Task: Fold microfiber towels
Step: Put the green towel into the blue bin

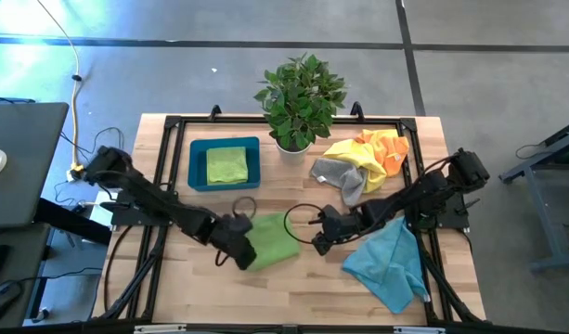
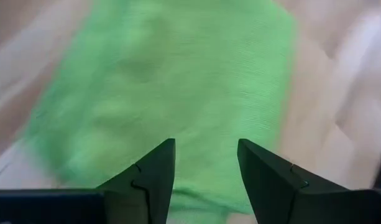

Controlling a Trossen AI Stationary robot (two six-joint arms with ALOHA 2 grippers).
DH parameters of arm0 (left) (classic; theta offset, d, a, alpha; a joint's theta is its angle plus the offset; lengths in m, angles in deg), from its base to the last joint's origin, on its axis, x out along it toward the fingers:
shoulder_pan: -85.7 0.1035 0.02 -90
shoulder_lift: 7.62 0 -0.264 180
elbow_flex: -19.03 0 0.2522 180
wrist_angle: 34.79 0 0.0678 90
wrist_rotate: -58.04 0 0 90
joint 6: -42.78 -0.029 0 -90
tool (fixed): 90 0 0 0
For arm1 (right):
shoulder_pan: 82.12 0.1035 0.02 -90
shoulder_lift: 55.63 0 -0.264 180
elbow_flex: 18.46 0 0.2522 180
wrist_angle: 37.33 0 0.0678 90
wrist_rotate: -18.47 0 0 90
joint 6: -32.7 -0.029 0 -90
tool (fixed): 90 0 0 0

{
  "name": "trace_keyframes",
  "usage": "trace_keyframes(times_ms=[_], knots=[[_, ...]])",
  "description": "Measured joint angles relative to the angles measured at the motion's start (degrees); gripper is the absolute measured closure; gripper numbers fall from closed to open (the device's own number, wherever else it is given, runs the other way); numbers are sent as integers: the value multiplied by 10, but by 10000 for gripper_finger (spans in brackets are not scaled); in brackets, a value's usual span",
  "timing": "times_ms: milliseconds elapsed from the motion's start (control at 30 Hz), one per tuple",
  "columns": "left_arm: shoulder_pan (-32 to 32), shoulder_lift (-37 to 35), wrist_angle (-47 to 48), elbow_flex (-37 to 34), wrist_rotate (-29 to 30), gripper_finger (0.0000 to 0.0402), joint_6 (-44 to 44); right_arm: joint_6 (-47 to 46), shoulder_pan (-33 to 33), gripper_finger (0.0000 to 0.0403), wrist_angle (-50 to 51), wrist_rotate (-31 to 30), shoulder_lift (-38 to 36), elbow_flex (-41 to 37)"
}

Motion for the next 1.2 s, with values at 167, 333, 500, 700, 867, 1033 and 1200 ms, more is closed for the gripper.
trace_keyframes(times_ms=[167, 333, 500, 700, 867, 1033, 1200], knots=[[0, -14, 128, -2, -60, 236, 233, 20, -9, 197, -5, 0, 0, 0], [-12, -9, 116, -20, -66, 236, 317, 49, -18, 197, -9, 0, 0, 0], [-12, 5, 58, -36, -76, 236, 329, 74, -23, 197, -10, 0, 0, 0], [6, 30, 48, -36, -74, 218, 333, 101, -26, 197, -11, 3, 0, 0], [19, 46, 13, -35, -97, 185, 332, 111, -26, 197, -10, 5, 0, 0], [24, 40, 8, -35, -102, 156, 339, 111, -26, 197, -10, 6, 0, 0], [24, 39, 0, -35, -92, 153, 354, 121, -26, 197, -10, 6, 0, 0]])
